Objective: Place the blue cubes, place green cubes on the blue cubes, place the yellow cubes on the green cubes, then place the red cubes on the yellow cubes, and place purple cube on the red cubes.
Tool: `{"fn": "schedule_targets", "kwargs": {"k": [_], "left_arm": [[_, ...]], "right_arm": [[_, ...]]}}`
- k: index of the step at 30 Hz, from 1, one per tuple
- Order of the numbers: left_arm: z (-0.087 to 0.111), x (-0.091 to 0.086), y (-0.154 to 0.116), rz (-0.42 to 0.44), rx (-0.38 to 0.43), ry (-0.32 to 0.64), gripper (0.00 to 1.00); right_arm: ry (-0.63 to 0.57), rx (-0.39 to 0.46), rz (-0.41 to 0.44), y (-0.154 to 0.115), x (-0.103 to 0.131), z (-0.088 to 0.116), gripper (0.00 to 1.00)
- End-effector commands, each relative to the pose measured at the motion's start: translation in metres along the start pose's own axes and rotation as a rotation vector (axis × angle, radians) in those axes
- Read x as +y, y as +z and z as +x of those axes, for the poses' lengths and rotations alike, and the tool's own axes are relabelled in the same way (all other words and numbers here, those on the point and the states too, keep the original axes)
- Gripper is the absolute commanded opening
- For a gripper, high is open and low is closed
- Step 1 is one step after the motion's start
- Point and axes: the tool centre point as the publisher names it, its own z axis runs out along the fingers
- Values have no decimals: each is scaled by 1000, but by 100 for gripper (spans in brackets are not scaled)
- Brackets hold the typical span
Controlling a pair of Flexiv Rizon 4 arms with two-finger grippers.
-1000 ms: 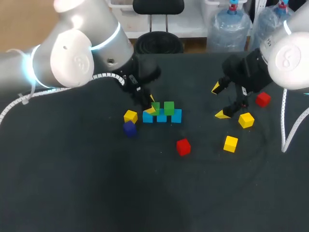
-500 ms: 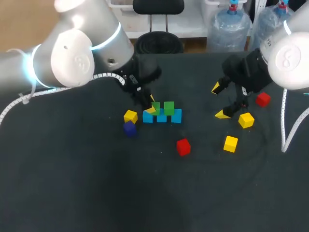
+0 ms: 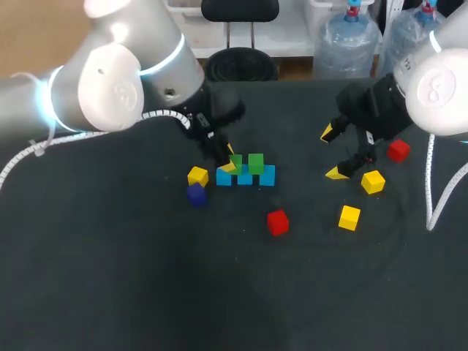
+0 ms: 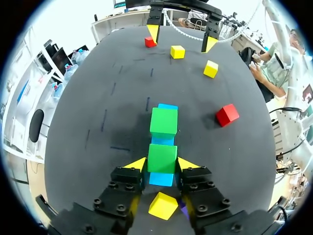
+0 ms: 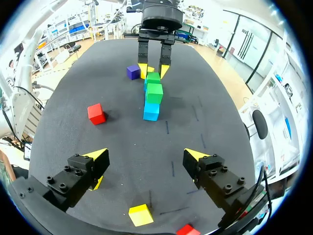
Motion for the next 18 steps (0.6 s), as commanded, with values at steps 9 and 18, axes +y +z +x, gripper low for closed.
{"fn": "schedule_targets", "kwargs": {"k": [9,18], "left_arm": [[-2,1,1,3,18,-12,67],[-3,2,1,1,18,-15,81]], "right_arm": [[-1,-3,-1,1,-1,0,100],[-1,-3,-1,1,-1,0,100]]}}
